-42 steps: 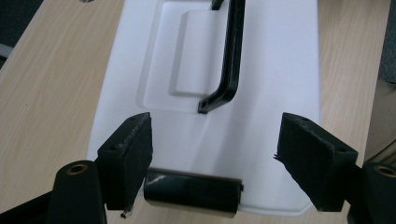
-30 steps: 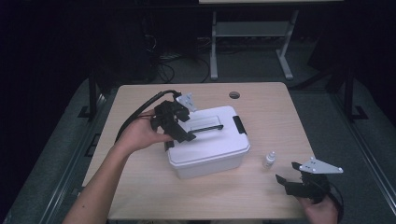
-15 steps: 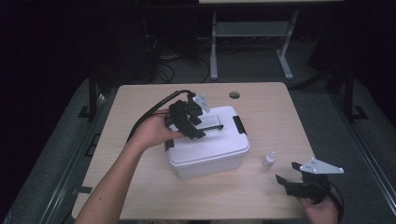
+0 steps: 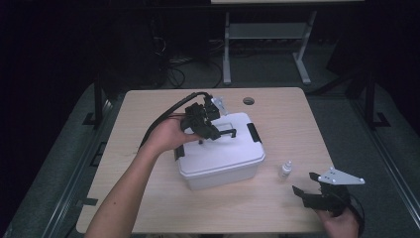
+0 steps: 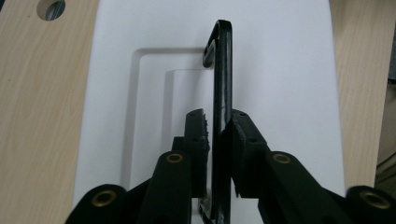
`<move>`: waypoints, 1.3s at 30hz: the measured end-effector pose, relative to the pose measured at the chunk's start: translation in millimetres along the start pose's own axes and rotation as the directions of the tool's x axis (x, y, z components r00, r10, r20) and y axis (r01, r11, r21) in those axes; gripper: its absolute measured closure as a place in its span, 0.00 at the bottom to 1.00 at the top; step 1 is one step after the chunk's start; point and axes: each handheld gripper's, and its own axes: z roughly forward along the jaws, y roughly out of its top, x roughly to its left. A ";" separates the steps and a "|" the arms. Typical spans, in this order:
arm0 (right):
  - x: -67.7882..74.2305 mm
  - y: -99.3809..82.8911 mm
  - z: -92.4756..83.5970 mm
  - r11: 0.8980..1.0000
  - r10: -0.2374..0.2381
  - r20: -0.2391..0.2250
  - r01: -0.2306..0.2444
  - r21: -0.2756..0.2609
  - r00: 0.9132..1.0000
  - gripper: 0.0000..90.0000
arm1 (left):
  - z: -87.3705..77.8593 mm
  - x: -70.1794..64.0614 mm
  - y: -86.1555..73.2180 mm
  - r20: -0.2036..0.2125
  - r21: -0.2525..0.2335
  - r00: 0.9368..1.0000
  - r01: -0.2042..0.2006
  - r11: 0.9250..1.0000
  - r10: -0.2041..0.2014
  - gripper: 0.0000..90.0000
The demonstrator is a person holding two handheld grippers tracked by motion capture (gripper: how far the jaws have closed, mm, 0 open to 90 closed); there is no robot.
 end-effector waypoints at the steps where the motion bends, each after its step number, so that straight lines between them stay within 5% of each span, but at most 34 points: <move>1: 0.0 0.0 -0.1 1.000 0.000 0.000 0.000 0.000 1.000 0.23 | 0.2 0.6 0.6 0.001 0.003 1.000 -0.002 1.000 0.002 0.89; 39: 0.7 0.1 1.3 1.000 -0.006 -0.010 0.006 0.014 1.000 0.23 | -1.1 6.3 7.5 0.020 0.028 1.000 -0.009 1.000 0.008 0.94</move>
